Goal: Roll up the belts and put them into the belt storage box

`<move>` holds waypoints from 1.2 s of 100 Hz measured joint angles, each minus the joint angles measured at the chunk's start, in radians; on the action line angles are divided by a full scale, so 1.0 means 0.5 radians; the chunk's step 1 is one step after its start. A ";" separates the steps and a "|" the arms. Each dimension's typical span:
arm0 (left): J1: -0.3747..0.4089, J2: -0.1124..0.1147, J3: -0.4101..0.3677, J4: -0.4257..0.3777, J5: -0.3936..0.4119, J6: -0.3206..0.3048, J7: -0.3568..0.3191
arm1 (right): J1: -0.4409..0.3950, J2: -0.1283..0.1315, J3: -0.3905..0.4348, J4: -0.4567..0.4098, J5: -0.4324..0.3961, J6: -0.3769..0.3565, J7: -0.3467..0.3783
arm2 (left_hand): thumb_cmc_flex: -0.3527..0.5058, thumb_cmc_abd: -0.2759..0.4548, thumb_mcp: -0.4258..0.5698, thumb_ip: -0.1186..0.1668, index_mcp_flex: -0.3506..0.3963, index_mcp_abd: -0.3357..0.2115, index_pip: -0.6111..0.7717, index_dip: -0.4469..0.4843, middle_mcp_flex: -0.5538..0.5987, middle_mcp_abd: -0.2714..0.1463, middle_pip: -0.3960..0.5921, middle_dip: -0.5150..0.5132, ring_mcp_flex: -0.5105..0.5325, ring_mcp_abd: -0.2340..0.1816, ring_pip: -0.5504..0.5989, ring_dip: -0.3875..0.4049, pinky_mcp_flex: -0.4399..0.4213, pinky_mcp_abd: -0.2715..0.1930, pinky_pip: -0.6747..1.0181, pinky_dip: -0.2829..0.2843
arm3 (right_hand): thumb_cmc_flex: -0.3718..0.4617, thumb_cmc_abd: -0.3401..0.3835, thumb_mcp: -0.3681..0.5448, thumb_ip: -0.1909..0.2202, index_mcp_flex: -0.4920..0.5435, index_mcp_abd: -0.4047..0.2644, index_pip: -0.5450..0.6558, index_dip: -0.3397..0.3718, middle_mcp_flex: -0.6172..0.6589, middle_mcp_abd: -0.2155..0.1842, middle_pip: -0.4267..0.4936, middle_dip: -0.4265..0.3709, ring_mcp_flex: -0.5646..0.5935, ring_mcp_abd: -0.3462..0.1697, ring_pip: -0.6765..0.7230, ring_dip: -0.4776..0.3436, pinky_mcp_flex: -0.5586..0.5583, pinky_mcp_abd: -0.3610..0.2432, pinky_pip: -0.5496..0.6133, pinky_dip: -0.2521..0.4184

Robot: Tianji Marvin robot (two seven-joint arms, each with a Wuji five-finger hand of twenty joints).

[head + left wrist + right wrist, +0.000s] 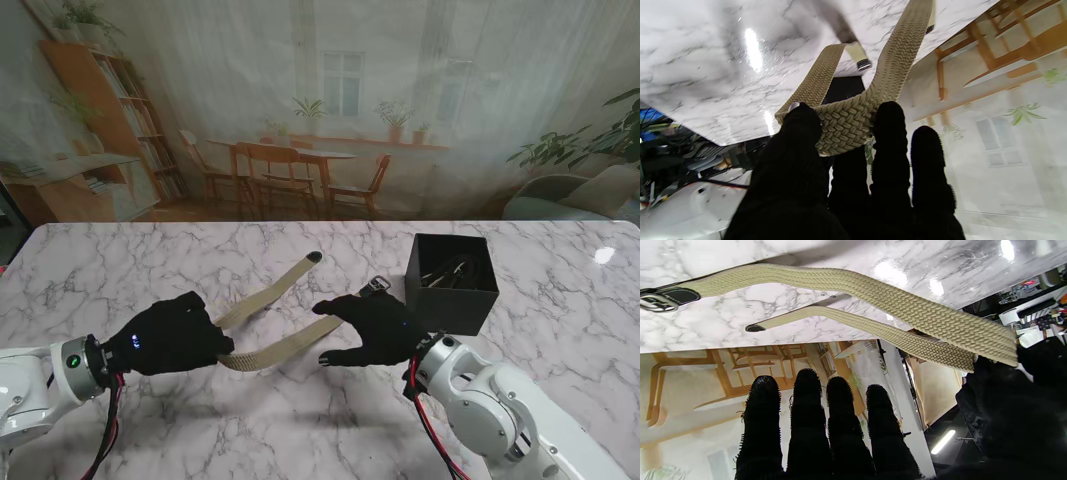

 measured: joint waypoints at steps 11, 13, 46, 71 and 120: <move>-0.033 -0.012 0.042 -0.018 -0.021 -0.030 -0.026 | 0.127 -0.005 -0.098 0.071 0.073 0.023 0.037 | 0.000 0.000 0.000 0.000 0.000 0.000 0.000 0.000 0.000 0.000 0.001 0.000 0.000 0.000 0.000 0.001 0.001 0.000 0.000 0.000 | 0.000 -0.003 0.008 0.000 -0.084 0.000 -0.029 0.028 -0.121 0.096 -0.005 -0.048 -0.101 0.085 -0.002 -0.023 -0.039 0.002 -0.041 -0.006; -0.039 -0.013 0.050 -0.023 -0.020 -0.034 -0.026 | 0.157 -0.005 -0.128 0.096 0.108 0.024 0.033 | 0.000 0.000 0.000 0.000 0.000 0.000 0.000 0.000 0.000 0.000 0.001 0.000 0.000 0.000 0.000 0.001 0.001 0.000 0.000 0.000 | 0.000 -0.004 0.025 0.000 -0.100 0.000 -0.021 0.035 -0.150 0.087 -0.005 -0.058 -0.132 0.084 -0.006 -0.034 -0.055 0.002 -0.052 -0.020; -0.081 -0.032 0.109 -0.058 -0.063 -0.067 -0.043 | 0.363 -0.023 -0.327 0.241 0.369 0.024 0.145 | 0.000 0.000 0.001 0.000 0.000 0.000 0.000 0.000 0.000 0.000 0.002 0.000 0.033 0.000 0.000 0.020 0.004 0.000 0.022 0.000 | -0.002 -0.178 0.157 0.000 -0.113 -0.206 0.149 0.267 -0.352 0.094 0.003 -0.101 -0.341 0.103 -0.054 -0.117 -0.226 0.003 -0.203 -0.091; -0.091 -0.032 0.115 -0.058 -0.053 -0.067 -0.032 | 0.419 -0.017 -0.386 0.270 0.524 0.017 0.292 | 0.000 0.000 0.002 0.000 0.000 0.000 -0.003 0.000 0.000 0.000 0.002 0.000 0.033 0.000 0.000 0.023 0.004 0.000 0.023 0.000 | 0.001 -0.422 0.420 0.000 0.491 -0.637 0.750 0.640 -0.247 0.048 0.049 -0.063 -0.358 0.080 -0.055 -0.117 -0.263 0.004 -0.274 -0.114; -0.078 -0.033 0.062 -0.050 -0.029 0.012 -0.098 | 0.288 -0.019 -0.267 0.187 0.616 0.007 0.337 | -0.023 0.000 0.026 0.000 -0.002 0.000 -0.007 0.000 0.000 0.000 0.003 0.000 0.034 0.000 0.000 0.024 0.004 0.000 0.023 0.000 | 0.398 -0.709 0.849 -0.314 0.716 -0.697 1.496 0.110 1.567 -0.389 1.054 0.589 1.232 -0.196 0.693 0.308 0.267 0.091 0.073 -0.204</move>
